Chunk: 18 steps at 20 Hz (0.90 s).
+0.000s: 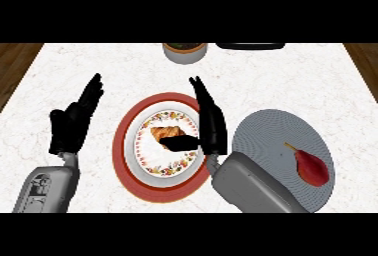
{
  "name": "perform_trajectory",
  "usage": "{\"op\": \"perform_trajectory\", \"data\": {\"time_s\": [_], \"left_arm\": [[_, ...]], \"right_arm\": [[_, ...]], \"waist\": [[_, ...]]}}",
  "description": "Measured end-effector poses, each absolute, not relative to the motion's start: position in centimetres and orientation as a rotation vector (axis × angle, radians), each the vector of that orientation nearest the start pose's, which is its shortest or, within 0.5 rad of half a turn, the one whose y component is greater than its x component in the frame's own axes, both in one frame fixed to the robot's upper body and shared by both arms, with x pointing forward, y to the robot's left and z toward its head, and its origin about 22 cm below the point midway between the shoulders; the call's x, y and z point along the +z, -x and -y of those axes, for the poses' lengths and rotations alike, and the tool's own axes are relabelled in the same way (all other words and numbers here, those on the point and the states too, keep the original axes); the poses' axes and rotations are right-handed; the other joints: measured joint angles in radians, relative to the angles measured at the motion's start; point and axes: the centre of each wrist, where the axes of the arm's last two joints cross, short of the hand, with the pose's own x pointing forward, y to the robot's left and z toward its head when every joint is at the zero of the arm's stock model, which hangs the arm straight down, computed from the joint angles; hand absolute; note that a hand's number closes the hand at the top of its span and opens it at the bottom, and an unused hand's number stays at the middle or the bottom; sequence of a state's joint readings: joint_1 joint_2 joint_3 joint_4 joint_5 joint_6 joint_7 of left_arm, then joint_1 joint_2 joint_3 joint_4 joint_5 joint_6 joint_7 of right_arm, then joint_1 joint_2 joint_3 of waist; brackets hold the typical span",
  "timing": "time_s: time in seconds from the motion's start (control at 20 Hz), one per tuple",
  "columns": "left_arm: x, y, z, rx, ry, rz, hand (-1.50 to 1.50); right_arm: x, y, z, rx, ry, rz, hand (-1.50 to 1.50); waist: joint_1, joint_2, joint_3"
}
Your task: Pick the croissant from the placemat and place it in the plate
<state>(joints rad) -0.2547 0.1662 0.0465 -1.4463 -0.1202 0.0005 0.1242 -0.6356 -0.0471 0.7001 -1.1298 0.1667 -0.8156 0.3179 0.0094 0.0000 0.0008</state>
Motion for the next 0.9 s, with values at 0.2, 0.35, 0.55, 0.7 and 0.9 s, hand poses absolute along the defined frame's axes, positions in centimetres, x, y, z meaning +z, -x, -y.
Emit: {"op": "perform_trajectory", "data": {"time_s": [0.2, 0.35, 0.55, 0.7, 0.9], "left_arm": [[3.7, -29.7, -25.3, -0.215, -0.223, 1.553, 0.0], [3.9, -29.9, -25.8, -0.215, -0.227, 1.553, 0.0], [3.6, -30.1, -25.9, -0.213, -0.224, 1.559, 0.0], [3.8, -30.4, -26.1, -0.215, -0.223, 1.554, 0.0], [3.8, -30.3, -26.1, -0.215, -0.226, 1.56, 0.0]], "right_arm": [[3.3, -30.2, 8.8, 0.233, 0.383, 1.662, -1.5], [3.5, -29.4, 12.8, 0.208, 0.379, 1.66, -1.5], [3.3, -28.2, 17.2, 0.207, 0.365, 1.655, -1.5], [3.3, -27.8, 20.2, 0.214, 0.368, 1.654, -1.5], [2.8, -27.9, 23.8, 0.213, 0.361, 1.655, -1.5]], "waist": [[-0.013, -0.001, 0.0], [-0.017, -0.002, 0.0], [-0.017, -0.001, -0.001], [-0.015, -0.001, -0.001], [-0.012, 0.0, -0.001]]}}
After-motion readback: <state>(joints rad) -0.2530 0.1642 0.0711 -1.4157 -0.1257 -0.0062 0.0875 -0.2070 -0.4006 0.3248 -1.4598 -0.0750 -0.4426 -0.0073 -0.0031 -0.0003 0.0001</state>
